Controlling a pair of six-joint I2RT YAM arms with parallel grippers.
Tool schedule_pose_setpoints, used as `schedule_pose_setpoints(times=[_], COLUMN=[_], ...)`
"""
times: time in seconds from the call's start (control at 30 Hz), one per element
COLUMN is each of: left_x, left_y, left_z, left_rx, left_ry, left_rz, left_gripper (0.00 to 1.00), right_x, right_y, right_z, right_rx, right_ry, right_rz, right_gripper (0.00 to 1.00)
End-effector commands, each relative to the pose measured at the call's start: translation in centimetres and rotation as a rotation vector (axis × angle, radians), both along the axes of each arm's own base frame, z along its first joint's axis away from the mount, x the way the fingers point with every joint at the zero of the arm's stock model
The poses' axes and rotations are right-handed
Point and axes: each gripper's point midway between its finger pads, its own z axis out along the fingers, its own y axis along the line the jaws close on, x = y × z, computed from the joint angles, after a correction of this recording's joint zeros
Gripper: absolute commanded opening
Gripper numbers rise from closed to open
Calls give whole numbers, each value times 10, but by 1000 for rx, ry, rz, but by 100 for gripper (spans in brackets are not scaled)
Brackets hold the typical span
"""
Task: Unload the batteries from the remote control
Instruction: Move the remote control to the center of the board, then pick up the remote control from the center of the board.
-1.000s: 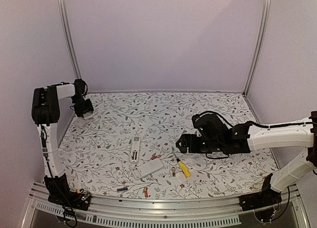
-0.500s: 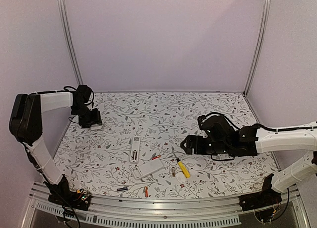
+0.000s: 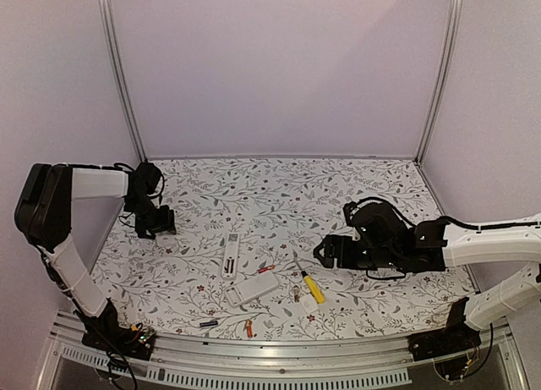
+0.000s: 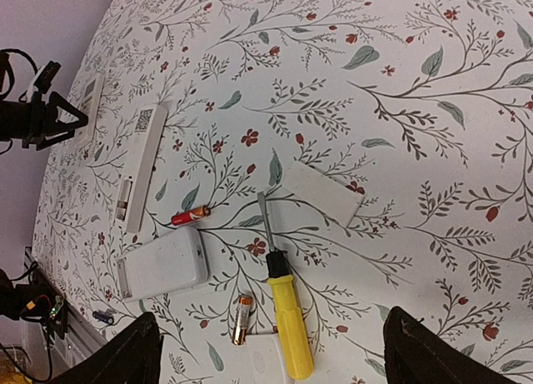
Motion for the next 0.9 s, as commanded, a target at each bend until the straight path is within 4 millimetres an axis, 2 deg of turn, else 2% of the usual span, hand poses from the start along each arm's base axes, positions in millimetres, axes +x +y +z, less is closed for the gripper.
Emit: schedule_pose_setpoints(times=[0.0, 0.3, 0.43, 0.57, 0.67, 0.87], left_x=[6, 8, 9, 9, 12, 14], left_y=[-1, 14, 16, 10, 4, -16], left_z=[-4, -21, -20, -16, -4, 50], left_rx=[18, 120, 137, 99, 60, -48], left_ry=[-2, 55, 50, 31, -24, -202], left_rz=[-3, 29, 41, 58, 74, 72], left_gripper=[74, 80, 73, 61, 55, 49], right_x=[-4, -6, -7, -8, -7, -7], right_y=[-6, -14, -18, -18, -17, -18], right_z=[2, 7, 8, 12, 22, 54], right_rx=[25, 44, 49, 63, 86, 157], right_ry=[9, -3, -5, -11, -28, -96], right_rz=[-11, -32, -39, -37, -30, -16], right_gripper=[91, 91, 91, 91, 91, 93])
